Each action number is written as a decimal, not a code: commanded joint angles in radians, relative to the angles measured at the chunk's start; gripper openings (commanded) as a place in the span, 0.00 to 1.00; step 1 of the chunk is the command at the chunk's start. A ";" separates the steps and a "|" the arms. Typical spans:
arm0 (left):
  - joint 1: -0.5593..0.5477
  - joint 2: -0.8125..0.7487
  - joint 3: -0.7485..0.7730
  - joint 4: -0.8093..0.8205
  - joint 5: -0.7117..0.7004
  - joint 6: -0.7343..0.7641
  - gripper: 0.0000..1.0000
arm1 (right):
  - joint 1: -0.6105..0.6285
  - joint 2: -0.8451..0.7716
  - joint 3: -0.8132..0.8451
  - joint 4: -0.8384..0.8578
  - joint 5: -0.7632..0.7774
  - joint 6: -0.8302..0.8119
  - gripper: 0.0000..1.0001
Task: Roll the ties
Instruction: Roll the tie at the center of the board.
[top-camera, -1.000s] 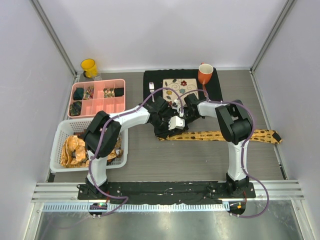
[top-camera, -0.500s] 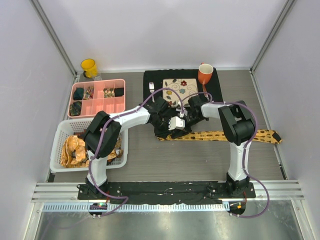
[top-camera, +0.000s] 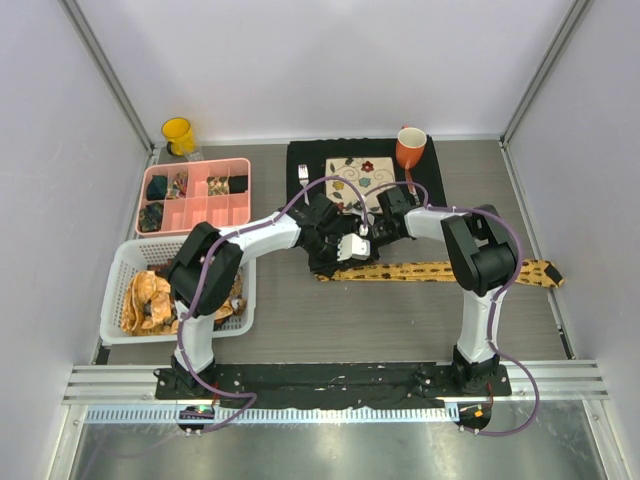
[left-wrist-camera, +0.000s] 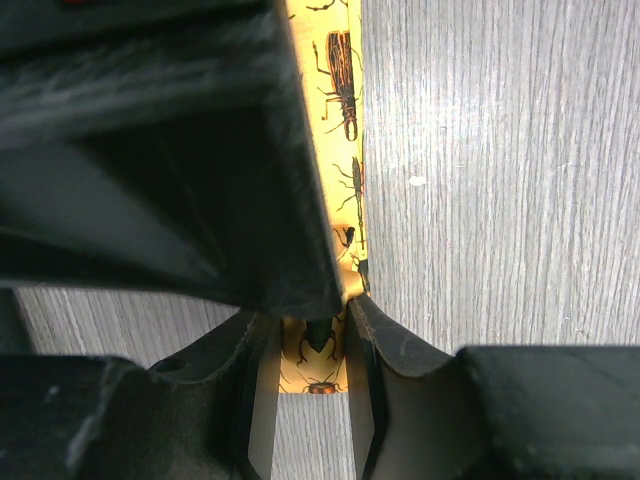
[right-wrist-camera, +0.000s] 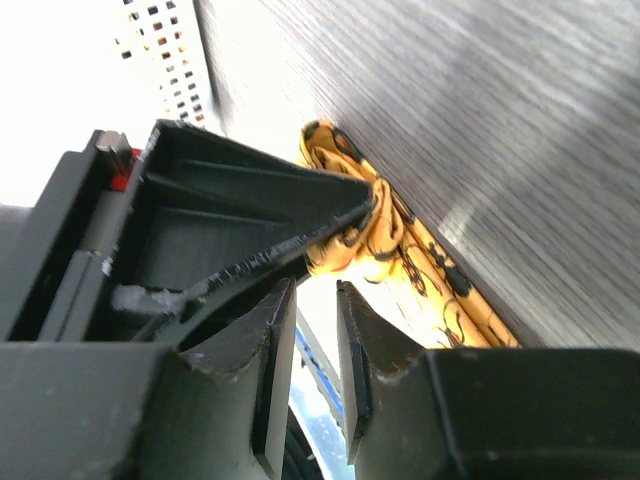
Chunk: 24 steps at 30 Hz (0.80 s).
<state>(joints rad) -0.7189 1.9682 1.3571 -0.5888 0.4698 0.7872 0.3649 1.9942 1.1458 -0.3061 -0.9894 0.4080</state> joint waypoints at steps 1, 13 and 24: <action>-0.007 0.018 -0.016 -0.036 -0.007 -0.006 0.33 | 0.008 -0.002 -0.024 0.132 -0.008 0.086 0.29; -0.007 0.021 -0.015 -0.025 -0.005 -0.025 0.33 | 0.012 0.025 -0.081 0.242 -0.028 0.143 0.30; -0.007 0.018 -0.013 -0.032 -0.011 -0.031 0.36 | 0.028 0.035 -0.072 0.263 -0.048 0.157 0.16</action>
<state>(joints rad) -0.7189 1.9682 1.3571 -0.5880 0.4664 0.7662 0.3779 2.0167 1.0653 -0.0822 -1.0077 0.5537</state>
